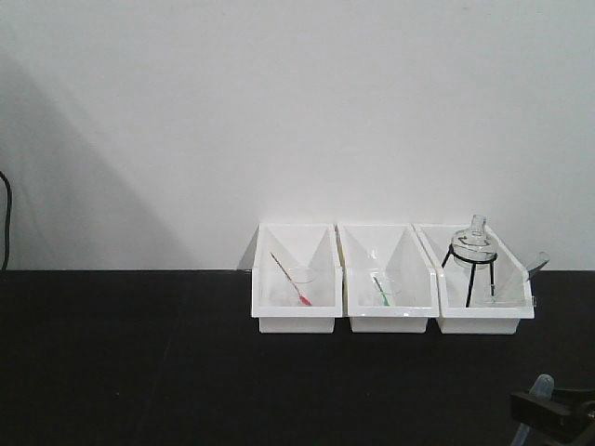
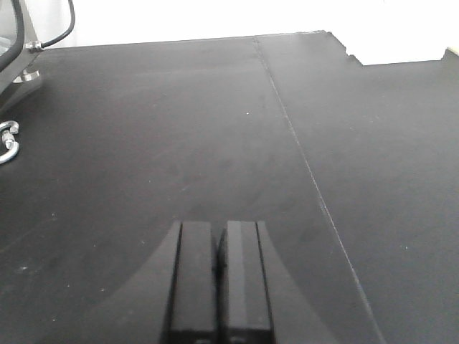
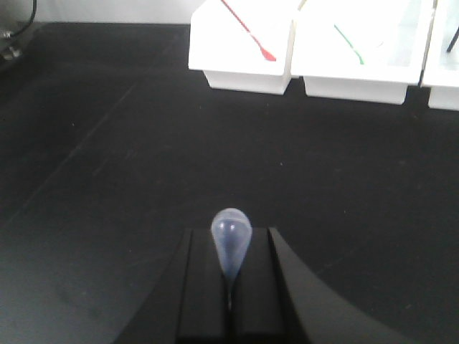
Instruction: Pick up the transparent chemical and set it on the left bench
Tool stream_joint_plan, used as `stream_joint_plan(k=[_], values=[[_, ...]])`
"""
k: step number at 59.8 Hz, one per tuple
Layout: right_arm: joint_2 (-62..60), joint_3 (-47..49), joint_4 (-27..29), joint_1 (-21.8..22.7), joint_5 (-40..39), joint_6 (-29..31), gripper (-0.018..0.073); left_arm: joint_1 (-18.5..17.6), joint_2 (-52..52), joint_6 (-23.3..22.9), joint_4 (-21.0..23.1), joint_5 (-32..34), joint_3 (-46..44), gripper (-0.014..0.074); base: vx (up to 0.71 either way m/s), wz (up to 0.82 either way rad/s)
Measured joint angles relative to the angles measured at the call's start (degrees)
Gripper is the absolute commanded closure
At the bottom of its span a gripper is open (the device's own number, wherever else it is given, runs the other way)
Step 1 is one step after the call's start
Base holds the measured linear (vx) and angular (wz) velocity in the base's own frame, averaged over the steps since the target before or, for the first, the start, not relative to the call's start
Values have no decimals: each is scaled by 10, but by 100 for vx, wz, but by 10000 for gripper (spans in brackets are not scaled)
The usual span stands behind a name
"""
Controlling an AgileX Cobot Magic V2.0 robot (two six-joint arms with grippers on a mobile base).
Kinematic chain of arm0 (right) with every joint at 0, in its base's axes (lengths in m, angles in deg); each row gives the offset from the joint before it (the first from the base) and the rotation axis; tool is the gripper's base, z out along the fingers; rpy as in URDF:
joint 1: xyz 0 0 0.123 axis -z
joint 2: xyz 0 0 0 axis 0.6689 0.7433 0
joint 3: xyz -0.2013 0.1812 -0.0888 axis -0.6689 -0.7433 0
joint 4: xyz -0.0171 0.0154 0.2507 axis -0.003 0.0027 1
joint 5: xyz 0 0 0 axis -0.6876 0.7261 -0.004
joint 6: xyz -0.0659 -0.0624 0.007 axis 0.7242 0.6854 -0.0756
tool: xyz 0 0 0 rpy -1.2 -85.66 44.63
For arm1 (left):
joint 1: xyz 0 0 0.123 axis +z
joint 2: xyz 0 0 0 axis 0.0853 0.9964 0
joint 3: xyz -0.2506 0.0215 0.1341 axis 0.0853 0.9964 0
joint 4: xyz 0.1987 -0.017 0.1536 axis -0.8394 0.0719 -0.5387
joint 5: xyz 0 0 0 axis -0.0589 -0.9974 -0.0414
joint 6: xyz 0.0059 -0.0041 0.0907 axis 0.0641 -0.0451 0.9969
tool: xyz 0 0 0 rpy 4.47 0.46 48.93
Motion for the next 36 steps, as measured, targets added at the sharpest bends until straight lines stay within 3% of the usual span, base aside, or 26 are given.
stream_joint_plan(k=[36], values=[[119, 0, 76, 0, 28, 99, 562, 0, 0, 0, 0, 0, 0, 600, 0, 0]])
